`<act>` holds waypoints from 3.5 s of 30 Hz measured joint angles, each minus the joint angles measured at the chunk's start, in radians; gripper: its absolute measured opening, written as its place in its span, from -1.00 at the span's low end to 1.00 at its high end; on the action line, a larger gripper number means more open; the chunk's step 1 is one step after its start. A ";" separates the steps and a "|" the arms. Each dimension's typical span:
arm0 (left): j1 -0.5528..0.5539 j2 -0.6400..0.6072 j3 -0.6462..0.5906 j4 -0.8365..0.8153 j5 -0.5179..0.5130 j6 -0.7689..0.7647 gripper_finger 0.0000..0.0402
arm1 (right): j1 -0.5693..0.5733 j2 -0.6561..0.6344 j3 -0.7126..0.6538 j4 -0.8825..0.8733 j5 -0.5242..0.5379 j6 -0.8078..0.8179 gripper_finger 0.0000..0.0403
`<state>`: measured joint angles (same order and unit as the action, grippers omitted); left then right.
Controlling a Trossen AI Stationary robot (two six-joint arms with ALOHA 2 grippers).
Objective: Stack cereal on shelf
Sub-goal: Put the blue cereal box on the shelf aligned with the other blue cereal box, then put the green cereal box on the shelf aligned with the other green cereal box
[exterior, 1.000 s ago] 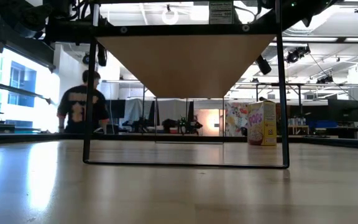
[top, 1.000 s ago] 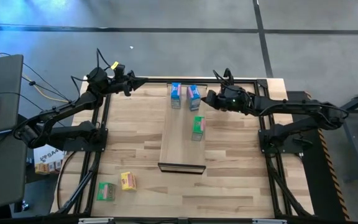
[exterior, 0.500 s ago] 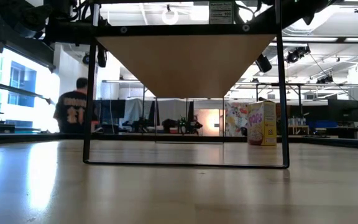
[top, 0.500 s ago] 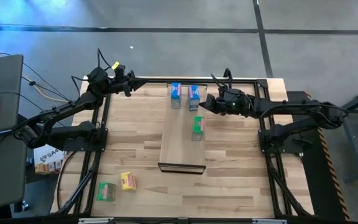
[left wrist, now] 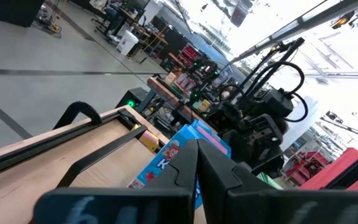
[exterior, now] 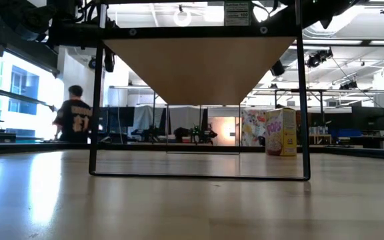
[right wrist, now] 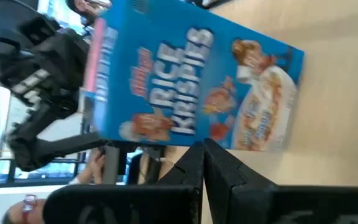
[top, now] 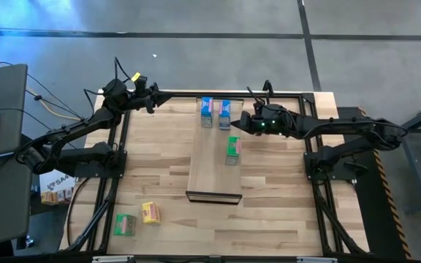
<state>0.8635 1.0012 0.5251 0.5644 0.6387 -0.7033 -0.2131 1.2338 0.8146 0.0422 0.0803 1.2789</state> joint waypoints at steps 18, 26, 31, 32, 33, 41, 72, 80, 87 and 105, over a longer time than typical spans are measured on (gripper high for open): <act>0.018 0.000 0.000 0.000 0.052 -0.002 -1.00 | -0.069 -0.147 -0.001 -0.182 -0.008 -0.096 -1.00; 0.101 0.000 0.000 0.001 0.150 -0.001 -0.96 | -0.106 -0.377 -0.002 -0.383 0.223 -0.161 -1.00; 0.135 0.000 0.000 0.001 0.151 0.024 -0.92 | -0.114 -0.396 -0.002 -0.371 0.336 -0.221 -1.00; 0.140 0.000 0.000 0.001 0.150 0.024 -0.91 | -0.123 -0.389 -0.002 -0.369 0.338 -0.231 -1.00; 0.140 0.000 0.000 0.001 0.149 0.024 -0.90 | -0.135 -0.380 -0.002 -0.367 0.333 -0.244 -1.00; 0.123 0.000 0.000 0.001 0.054 -0.020 -0.89 | -0.310 -0.255 -0.002 -0.375 0.099 -0.431 -0.75; 0.129 -0.040 0.000 0.013 0.067 -0.018 -0.52 | -0.435 -0.036 0.200 -0.758 0.068 -0.625 0.78; 0.089 -0.129 0.000 0.010 0.194 -0.107 0.04 | -0.435 -0.051 0.200 -0.759 0.058 -0.547 0.78; -0.083 -0.188 0.113 -0.064 0.148 -0.103 0.12 | -0.435 -0.051 0.200 -0.758 0.058 -0.495 0.78; -0.660 -0.237 0.427 -1.211 -0.158 -0.083 0.12 | -0.435 -0.051 0.200 -0.759 0.083 -0.561 0.78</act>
<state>0.2037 0.7644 0.9521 -0.6469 0.4805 -0.7863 -0.6476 1.1831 1.0145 -0.7163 0.1636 0.7182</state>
